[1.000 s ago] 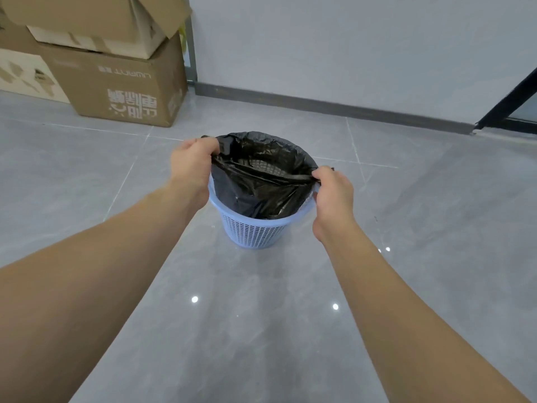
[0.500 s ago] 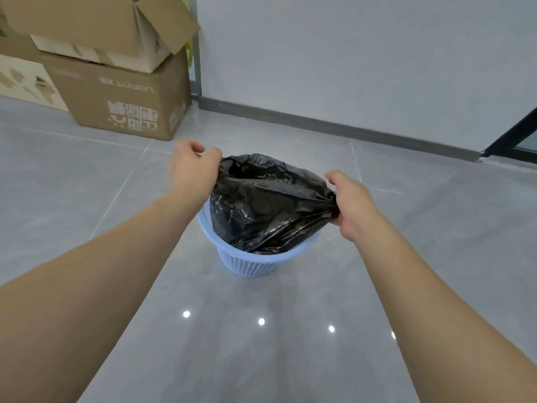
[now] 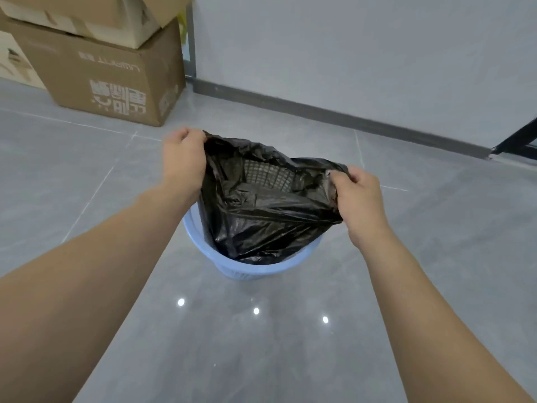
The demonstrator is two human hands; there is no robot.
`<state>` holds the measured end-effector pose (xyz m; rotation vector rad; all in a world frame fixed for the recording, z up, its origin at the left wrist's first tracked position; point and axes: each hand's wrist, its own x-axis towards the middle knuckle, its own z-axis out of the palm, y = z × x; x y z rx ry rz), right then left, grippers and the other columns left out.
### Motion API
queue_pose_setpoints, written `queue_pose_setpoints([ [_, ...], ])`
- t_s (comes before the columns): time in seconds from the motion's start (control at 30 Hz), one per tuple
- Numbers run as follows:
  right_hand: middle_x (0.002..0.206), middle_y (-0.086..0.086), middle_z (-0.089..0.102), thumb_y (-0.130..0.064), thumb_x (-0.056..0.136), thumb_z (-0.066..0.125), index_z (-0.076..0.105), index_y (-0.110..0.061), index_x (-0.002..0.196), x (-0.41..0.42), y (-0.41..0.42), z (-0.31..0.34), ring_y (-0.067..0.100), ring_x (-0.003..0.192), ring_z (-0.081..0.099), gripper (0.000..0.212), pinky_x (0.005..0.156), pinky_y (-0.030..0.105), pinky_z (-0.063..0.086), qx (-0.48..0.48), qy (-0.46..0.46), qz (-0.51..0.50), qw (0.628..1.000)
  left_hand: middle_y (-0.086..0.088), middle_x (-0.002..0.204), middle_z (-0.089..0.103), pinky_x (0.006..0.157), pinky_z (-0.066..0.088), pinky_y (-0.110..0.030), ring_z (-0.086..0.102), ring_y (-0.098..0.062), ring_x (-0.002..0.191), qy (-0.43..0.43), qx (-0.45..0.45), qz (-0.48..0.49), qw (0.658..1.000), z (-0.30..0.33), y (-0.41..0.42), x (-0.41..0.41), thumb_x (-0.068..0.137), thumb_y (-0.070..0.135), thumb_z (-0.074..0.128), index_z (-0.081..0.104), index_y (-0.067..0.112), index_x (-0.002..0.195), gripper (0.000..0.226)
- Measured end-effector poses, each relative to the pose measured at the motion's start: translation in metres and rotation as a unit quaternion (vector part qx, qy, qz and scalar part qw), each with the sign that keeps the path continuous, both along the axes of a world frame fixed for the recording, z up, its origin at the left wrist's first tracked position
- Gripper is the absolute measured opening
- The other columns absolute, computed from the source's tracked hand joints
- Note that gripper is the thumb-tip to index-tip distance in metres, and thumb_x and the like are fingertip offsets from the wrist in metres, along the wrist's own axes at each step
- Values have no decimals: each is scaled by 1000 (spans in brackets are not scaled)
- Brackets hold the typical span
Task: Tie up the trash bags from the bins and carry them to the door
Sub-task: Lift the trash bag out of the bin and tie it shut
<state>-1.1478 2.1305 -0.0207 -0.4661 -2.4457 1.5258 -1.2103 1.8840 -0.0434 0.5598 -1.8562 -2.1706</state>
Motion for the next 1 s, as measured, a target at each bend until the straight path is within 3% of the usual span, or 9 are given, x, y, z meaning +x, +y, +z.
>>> queue_pose_setpoints([
  [0.07, 66, 1, 60, -20, 88, 55, 60, -10, 73, -1, -2, 7, 15, 61, 57, 18, 57, 25, 45, -167, 13, -36, 985, -7, 69, 42, 55, 35, -26, 44, -15, 60, -7, 79, 11, 997, 7, -2, 3, 73, 15, 49, 43, 15, 70, 8],
  [0.17, 74, 0, 69, -19, 91, 52, 65, -16, 77, -1, 1, 13, 16, 67, 65, 20, 58, 24, 49, -307, 17, -57, 950, -8, 70, 50, 66, 40, -35, 50, -22, 65, -30, 172, 14, 984, 19, -4, 11, 78, 15, 46, 43, 13, 69, 10],
  [0.3, 82, 1, 71, -26, 91, 51, 65, -17, 88, 3, 4, 28, 19, 74, 67, 17, 70, 30, 50, -411, 14, -93, 907, -2, 48, 57, 49, 52, -29, 59, -21, 44, 5, 279, 0, 960, 40, 0, 22, 87, 11, 41, 51, 13, 54, 35],
  [0.37, 88, 4, 72, -28, 92, 51, 65, -16, 93, 6, 6, 38, 22, 79, 68, 19, 74, 32, 50, -430, 28, -93, 898, -1, 49, 57, 50, 53, -28, 59, -20, 45, 22, 285, -16, 958, 55, 4, 27, 88, 10, 40, 54, 15, 52, 39],
  [0.43, 94, 7, 71, -29, 92, 50, 65, -15, 97, 10, 9, 51, 24, 83, 68, 21, 75, 33, 52, -439, 45, -84, 894, -4, 55, 58, 58, 54, -32, 59, -20, 51, 42, 279, -21, 959, 71, 8, 29, 87, 9, 42, 54, 13, 62, 28],
  [0.57, 94, 9, 72, -27, 92, 50, 65, -12, 102, 25, 15, 85, 26, 83, 70, 24, 75, 36, 54, -446, 92, -96, 885, -19, 90, 63, 88, 54, -55, 62, -31, 81, 55, 282, -58, 956, 112, 39, 41, 87, 10, 40, 57, 7, 85, 18],
  [0.67, 93, 12, 74, -26, 92, 49, 66, -9, 103, 42, 24, 110, 28, 81, 72, 26, 71, 36, 57, -444, 118, -118, 880, -21, 90, 66, 86, 53, -53, 64, -33, 82, 80, 288, -98, 949, 147, 80, 64, 89, 6, 38, 58, 8, 82, 21],
  [1.0, 113, 21, 69, -28, 94, 41, 66, -1, 113, 133, 120, 180, 34, 97, 69, 41, 90, 46, 52, -396, 182, -164, 885, -18, 88, 70, 88, 52, -57, 68, -37, 88, 125, 298, -226, 919, 215, 191, 138, 87, 5, 42, 64, 9, 80, 24],
])
